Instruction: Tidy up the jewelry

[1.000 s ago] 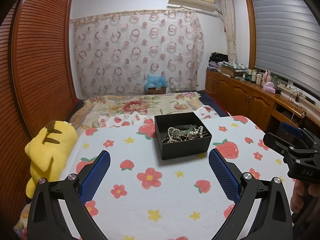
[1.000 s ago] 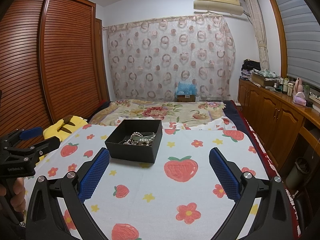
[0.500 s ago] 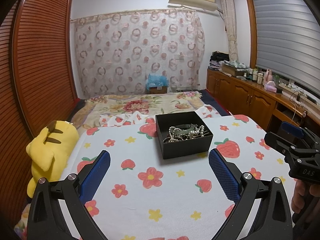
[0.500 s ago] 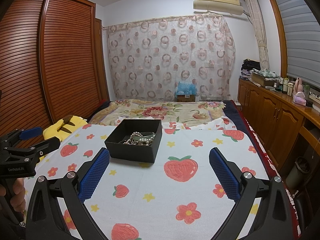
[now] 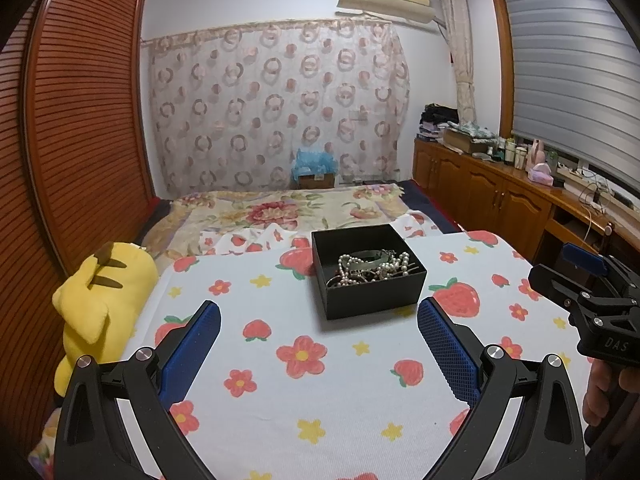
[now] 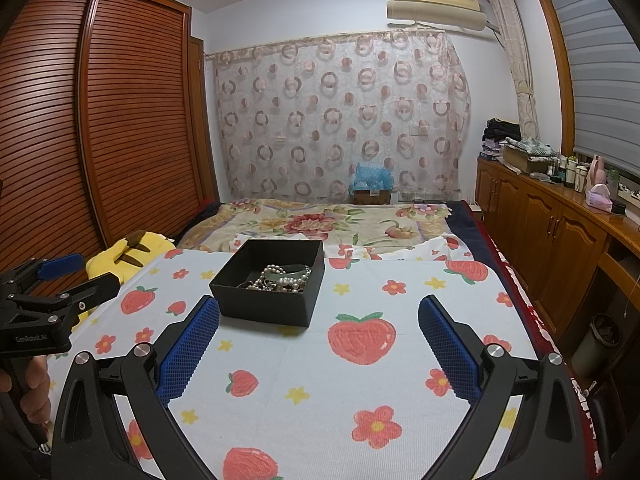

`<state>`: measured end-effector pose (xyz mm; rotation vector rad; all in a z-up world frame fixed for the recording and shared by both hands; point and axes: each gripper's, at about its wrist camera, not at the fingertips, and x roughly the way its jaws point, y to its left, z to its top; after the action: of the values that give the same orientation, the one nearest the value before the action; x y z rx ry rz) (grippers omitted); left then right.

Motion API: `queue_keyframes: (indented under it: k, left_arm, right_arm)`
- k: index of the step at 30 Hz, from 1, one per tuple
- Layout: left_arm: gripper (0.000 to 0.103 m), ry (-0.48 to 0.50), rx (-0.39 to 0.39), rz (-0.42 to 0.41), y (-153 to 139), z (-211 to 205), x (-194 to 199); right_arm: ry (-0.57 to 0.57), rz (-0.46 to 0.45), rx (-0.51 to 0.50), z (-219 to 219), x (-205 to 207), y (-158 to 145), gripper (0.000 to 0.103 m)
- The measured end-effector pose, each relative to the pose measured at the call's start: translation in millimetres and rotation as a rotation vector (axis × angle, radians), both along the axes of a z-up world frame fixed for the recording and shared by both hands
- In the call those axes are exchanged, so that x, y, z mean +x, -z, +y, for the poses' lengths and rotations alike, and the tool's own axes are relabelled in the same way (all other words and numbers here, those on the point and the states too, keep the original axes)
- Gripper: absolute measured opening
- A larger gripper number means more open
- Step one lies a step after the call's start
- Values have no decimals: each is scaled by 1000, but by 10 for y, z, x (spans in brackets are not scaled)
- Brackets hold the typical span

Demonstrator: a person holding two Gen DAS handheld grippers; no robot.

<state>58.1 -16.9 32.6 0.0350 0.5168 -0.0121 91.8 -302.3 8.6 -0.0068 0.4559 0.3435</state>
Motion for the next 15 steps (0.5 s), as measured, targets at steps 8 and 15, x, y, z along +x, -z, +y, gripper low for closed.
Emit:
queue_keyframes:
  k: [8, 15]
  left_arm:
    - [95, 1, -1, -2, 7, 6, 6]
    - [95, 0, -1, -2, 4, 6, 23]
  right_arm:
    - [0, 0, 0, -1, 1, 4, 100]
    - [0, 0, 0, -6, 0, 1, 100]
